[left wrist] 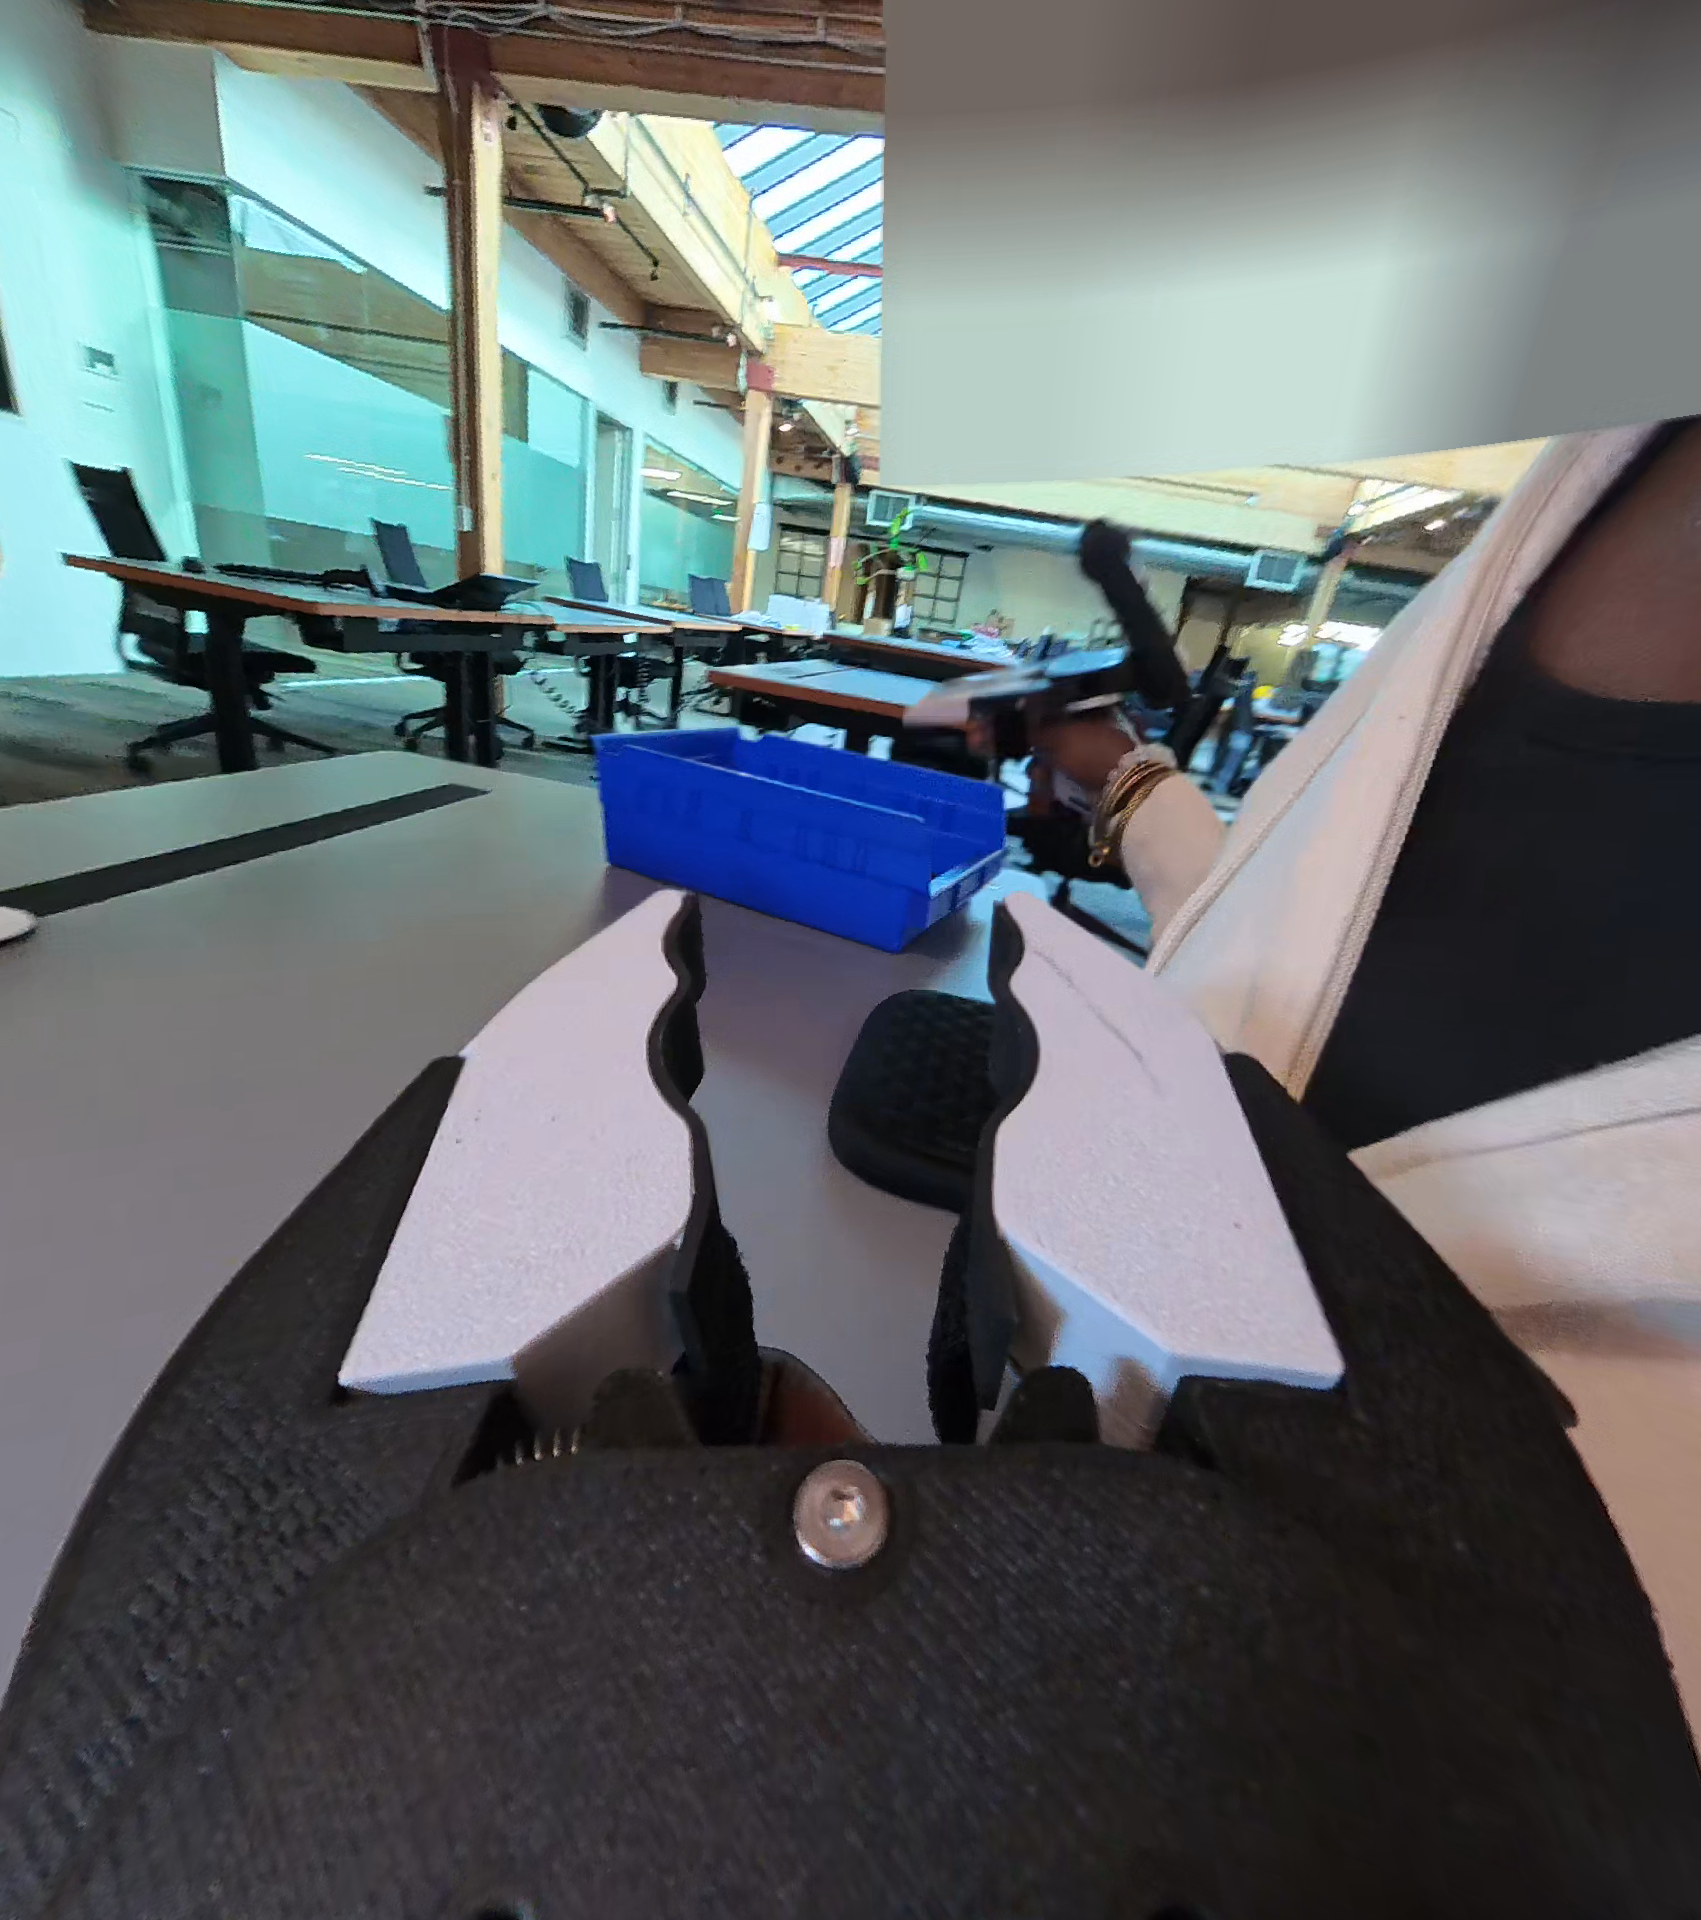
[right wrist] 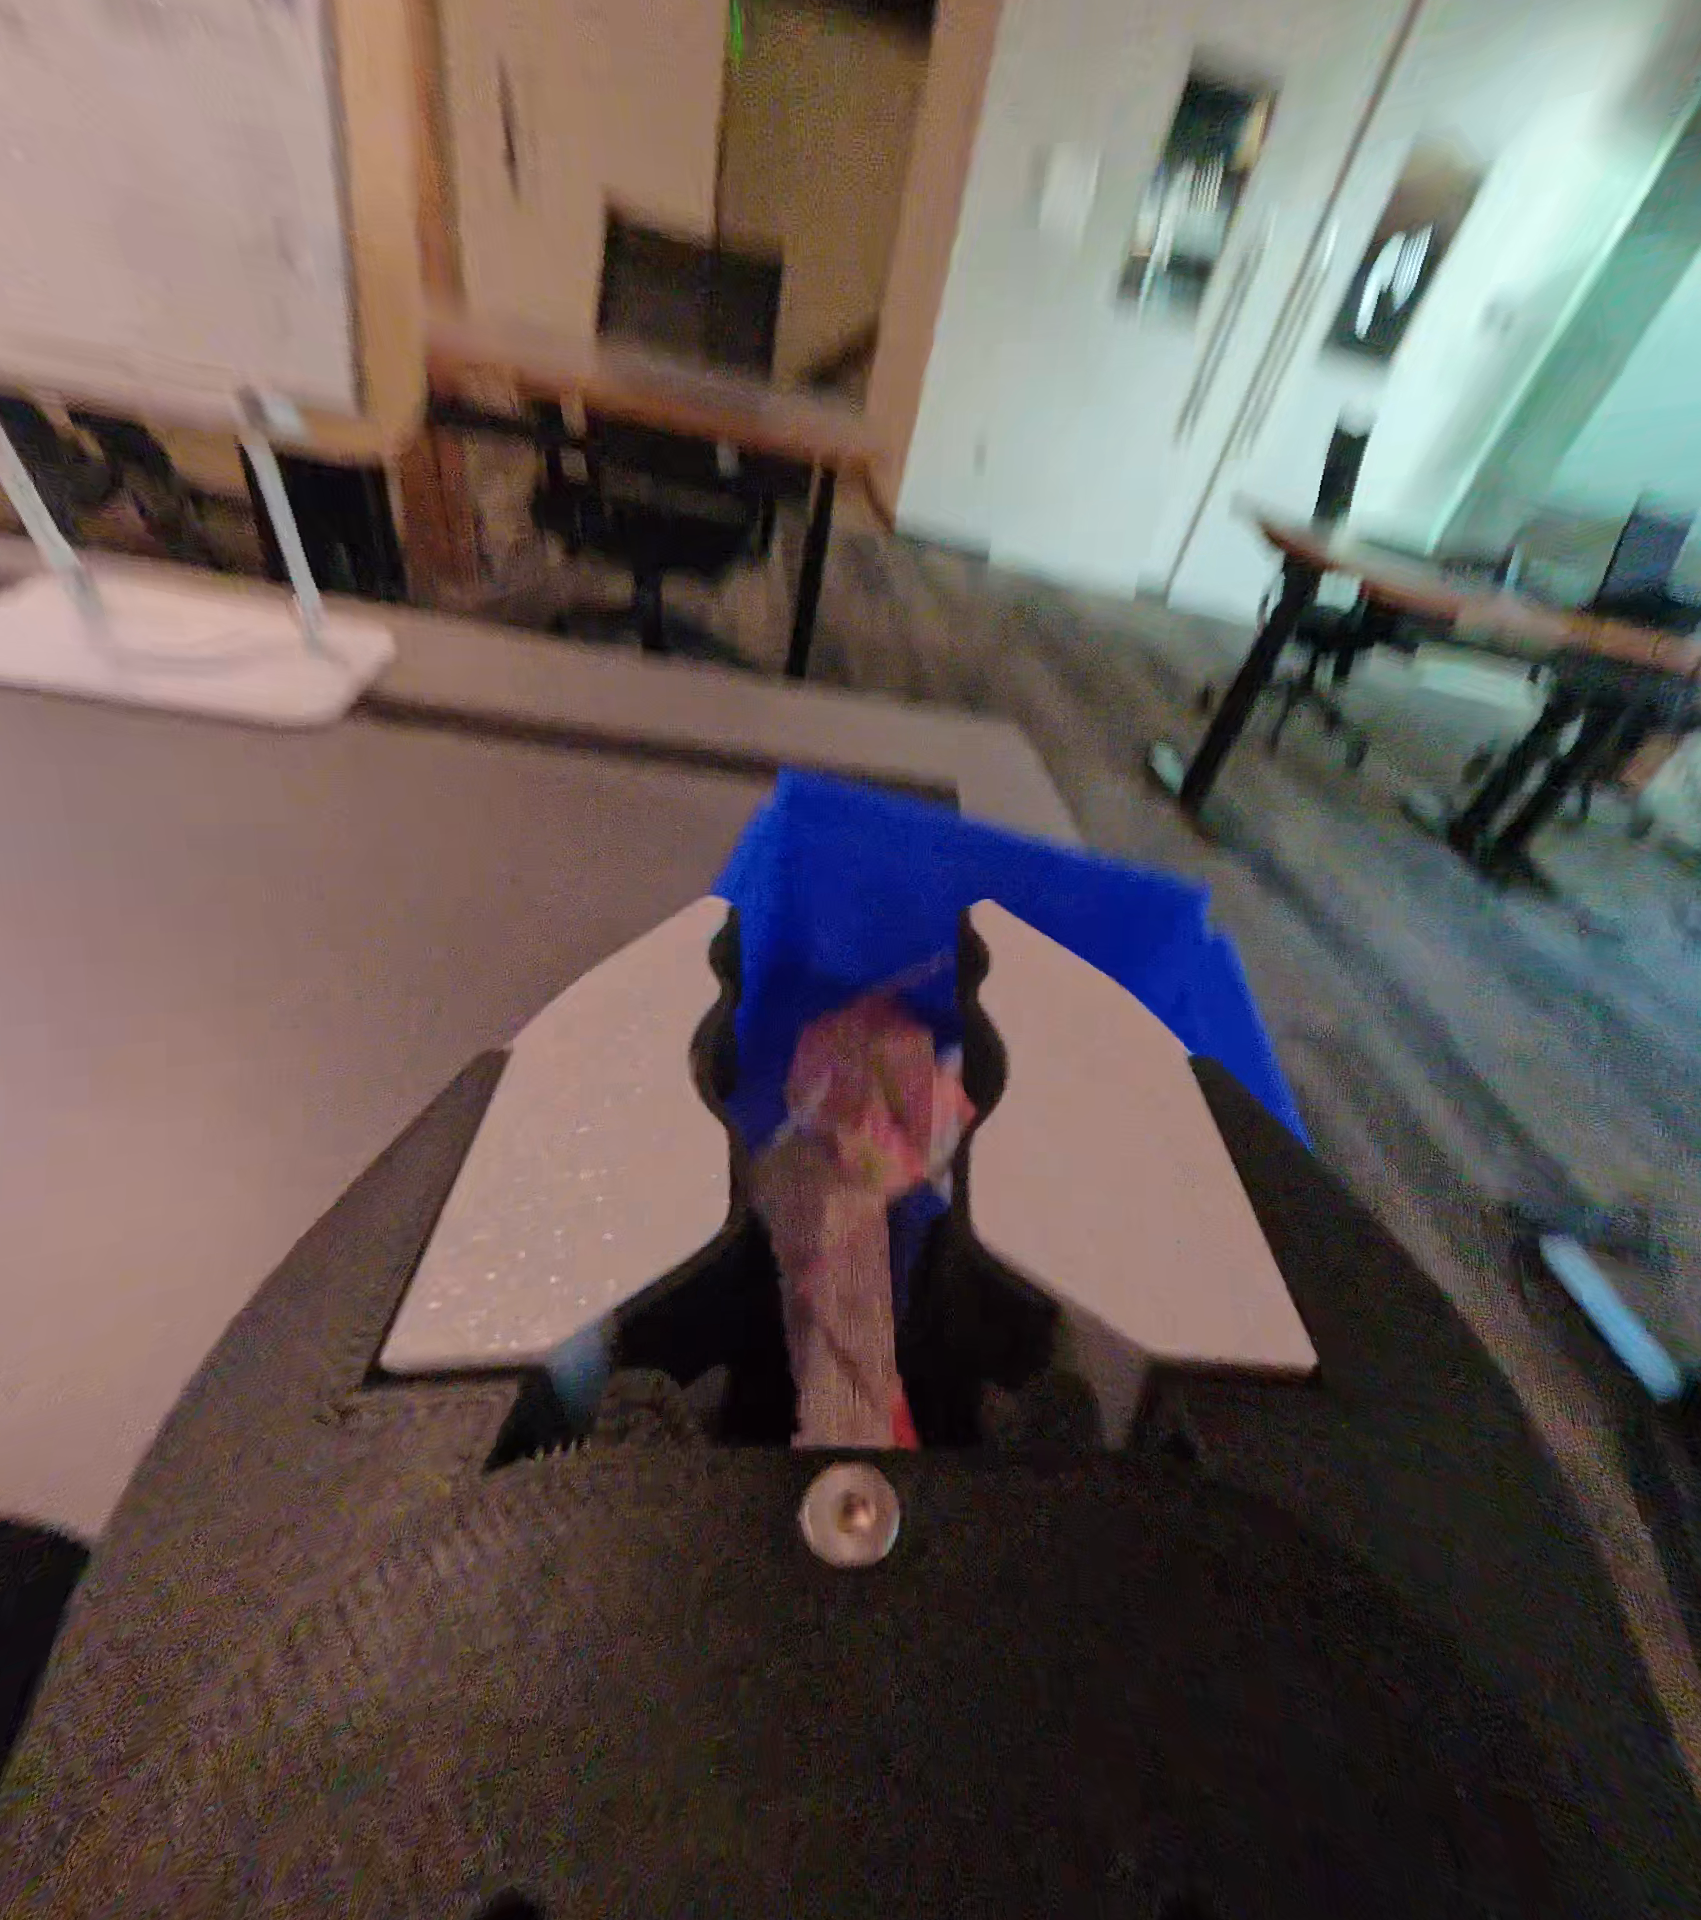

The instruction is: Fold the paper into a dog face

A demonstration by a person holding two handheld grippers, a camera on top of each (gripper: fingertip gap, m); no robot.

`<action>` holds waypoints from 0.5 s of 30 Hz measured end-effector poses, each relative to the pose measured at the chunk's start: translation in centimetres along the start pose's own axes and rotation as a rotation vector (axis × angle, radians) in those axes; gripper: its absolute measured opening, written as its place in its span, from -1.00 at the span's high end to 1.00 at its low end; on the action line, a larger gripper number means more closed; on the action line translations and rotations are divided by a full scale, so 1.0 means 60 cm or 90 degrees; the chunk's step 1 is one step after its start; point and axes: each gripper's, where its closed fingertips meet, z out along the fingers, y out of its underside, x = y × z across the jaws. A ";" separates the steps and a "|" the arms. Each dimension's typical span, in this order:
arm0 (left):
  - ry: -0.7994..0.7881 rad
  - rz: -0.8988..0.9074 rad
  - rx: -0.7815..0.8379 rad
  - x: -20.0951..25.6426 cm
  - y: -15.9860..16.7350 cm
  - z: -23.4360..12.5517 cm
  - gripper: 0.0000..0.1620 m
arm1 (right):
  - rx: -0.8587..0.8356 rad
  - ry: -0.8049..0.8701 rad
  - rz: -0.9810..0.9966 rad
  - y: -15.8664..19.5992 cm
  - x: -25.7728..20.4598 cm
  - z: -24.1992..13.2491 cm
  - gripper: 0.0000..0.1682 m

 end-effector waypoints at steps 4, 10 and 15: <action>-0.107 0.057 -0.076 -0.006 -0.007 -0.061 0.30 | 0.295 -0.037 -0.030 -0.137 -0.059 -0.011 -0.18; -0.457 0.212 -0.286 -0.095 -0.090 -0.287 0.34 | 0.383 -0.135 -0.035 -0.189 -0.139 0.006 -0.18; -0.414 0.311 -0.598 -0.186 -0.073 -0.434 0.54 | 0.375 -0.146 -0.027 -0.175 -0.153 0.022 -0.12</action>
